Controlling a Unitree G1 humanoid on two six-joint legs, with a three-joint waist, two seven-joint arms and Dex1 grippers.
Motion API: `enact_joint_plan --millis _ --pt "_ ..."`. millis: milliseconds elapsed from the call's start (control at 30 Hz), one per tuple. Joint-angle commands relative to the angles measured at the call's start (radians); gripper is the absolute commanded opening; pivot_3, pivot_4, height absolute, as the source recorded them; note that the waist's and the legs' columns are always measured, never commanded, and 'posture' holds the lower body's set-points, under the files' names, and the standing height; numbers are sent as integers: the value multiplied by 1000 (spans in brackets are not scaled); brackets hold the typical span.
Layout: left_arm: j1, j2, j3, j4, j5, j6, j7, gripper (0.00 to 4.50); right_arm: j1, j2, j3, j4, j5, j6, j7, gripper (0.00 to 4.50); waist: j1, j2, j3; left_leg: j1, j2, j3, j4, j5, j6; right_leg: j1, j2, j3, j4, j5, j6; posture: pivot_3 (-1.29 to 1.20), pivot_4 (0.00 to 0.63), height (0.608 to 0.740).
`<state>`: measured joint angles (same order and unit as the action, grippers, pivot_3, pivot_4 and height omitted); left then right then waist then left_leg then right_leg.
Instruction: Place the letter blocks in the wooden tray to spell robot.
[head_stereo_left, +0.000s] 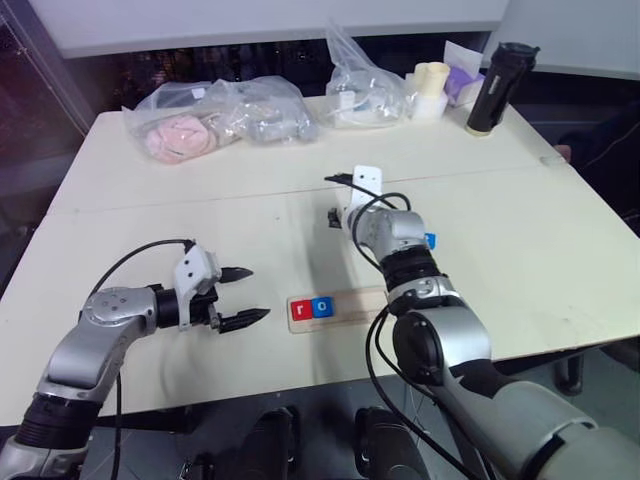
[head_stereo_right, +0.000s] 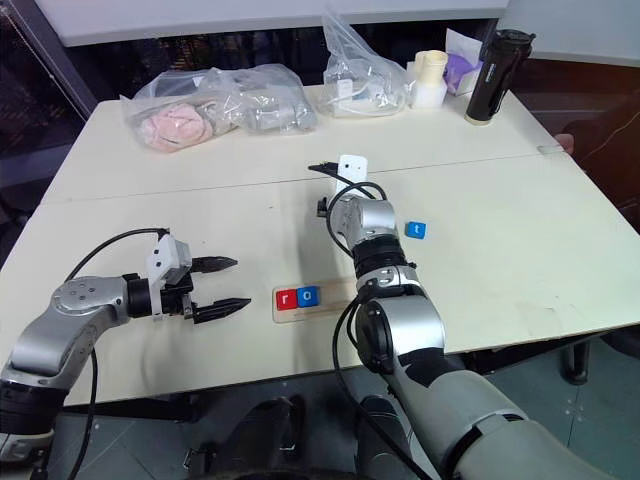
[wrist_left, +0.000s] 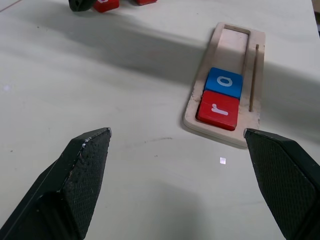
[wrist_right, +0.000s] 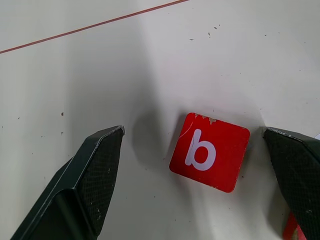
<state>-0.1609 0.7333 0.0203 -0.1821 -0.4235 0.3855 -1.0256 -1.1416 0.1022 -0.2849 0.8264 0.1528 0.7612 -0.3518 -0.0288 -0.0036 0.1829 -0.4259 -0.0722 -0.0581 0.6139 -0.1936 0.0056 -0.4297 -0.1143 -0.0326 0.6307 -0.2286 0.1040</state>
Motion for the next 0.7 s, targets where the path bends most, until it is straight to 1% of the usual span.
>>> enact_joint_plan --millis 33,100,200,233,400,500,567,700 --pt "1 -3 12 -38 1 -16 10 4500 -8 23 1 31 13 -5 -8 3930 -6 0 0 0 0 0 0 0 0 0 0 0 0 0 0 0 150 725" --pt "1 -3 11 -38 1 -17 13 4500 -6 27 4 35 13 -6 -10 3163 -15 0 0 0 0 0 0 0 0 0 0 0 0 0 0 0 150 725" --pt "-1 -7 9 -33 5 -22 16 4500 3 26 12 20 10 17 -10 1403 -24 0 0 1 0 0 0 0 0 0 1 1 0 0 0 0 150 725" --pt "-3 -8 8 -32 6 -23 17 4500 7 24 15 14 9 25 -8 1127 -25 0 0 1 1 0 0 0 0 0 1 1 0 0 0 0 150 725" --pt "-10 -18 1 -19 11 -32 19 4500 4 -1 52 -68 1 111 36 1134 -25 0 0 1 1 0 0 0 0 0 1 1 1 0 0 0 150 725" --pt "-15 -23 -6 -12 15 -39 17 4500 -4 -50 108 -191 -7 195 107 1134 -23 1 0 1 1 0 0 0 0 0 1 1 1 0 0 0 150 725" --pt "-19 -27 -10 -6 17 -43 13 4500 2 -107 153 -325 7 300 184 1134 -17 1 1 0 1 0 0 0 0 0 1 1 1 0 0 0 150 725" --pt "-27 -37 -17 11 23 -54 6 4500 84 -239 174 -673 83 594 298 1134 -6 1 1 -1 0 0 0 0 0 -1 0 0 0 0 0 0 150 725"
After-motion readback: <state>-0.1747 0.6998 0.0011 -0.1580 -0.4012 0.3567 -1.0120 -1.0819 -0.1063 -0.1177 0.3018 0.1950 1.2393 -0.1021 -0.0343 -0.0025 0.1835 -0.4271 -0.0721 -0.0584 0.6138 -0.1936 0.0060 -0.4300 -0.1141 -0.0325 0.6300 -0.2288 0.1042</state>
